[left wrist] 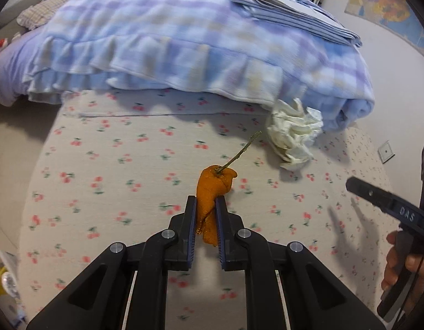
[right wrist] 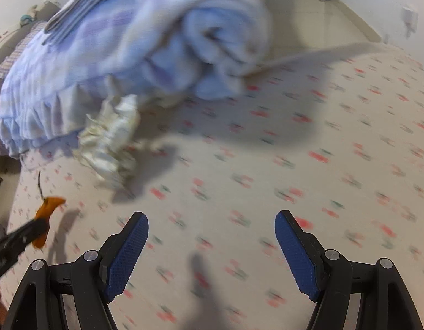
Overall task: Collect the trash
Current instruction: 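Grasp the crumpled white paper with the right tool while the left tool holds the chili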
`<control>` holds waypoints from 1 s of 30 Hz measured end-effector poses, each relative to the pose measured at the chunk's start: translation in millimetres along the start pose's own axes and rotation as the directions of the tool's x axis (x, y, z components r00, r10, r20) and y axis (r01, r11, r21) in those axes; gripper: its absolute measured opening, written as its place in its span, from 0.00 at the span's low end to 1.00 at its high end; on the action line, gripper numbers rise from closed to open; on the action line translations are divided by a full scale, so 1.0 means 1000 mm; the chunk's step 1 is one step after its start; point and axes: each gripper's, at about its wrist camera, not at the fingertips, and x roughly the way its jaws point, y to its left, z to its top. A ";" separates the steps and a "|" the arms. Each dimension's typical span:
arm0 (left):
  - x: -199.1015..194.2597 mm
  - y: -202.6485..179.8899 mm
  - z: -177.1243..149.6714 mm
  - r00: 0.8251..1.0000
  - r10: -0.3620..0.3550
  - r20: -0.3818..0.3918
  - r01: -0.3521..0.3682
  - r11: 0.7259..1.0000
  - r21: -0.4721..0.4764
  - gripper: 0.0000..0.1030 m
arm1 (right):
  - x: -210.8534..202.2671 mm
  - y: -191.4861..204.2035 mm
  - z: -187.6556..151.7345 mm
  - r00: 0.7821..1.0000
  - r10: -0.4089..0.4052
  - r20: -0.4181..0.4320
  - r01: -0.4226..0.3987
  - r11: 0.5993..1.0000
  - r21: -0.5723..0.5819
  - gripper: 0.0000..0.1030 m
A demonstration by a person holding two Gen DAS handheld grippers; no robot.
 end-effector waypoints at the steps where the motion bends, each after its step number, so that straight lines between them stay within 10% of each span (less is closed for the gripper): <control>1: -0.004 0.006 -0.001 1.000 0.009 0.006 -0.009 1.000 -0.002 0.13 | 0.005 0.008 0.003 1.000 0.009 0.005 -0.009 1.000 -0.009 0.78; 13: -0.029 0.054 -0.006 0.999 0.042 -0.004 -0.042 0.998 -0.054 0.13 | 0.059 0.089 0.023 0.996 0.078 0.032 -0.074 0.991 -0.110 0.75; 18: -0.041 0.057 -0.008 0.999 0.052 0.003 -0.052 0.998 -0.048 0.13 | 0.074 0.097 0.025 0.998 0.061 -0.005 -0.061 0.991 -0.116 0.36; 30: -0.101 0.045 -0.028 0.998 0.056 0.031 -0.055 0.998 -0.036 0.13 | 0.008 0.096 -0.007 0.999 0.025 -0.037 -0.030 0.991 -0.132 0.32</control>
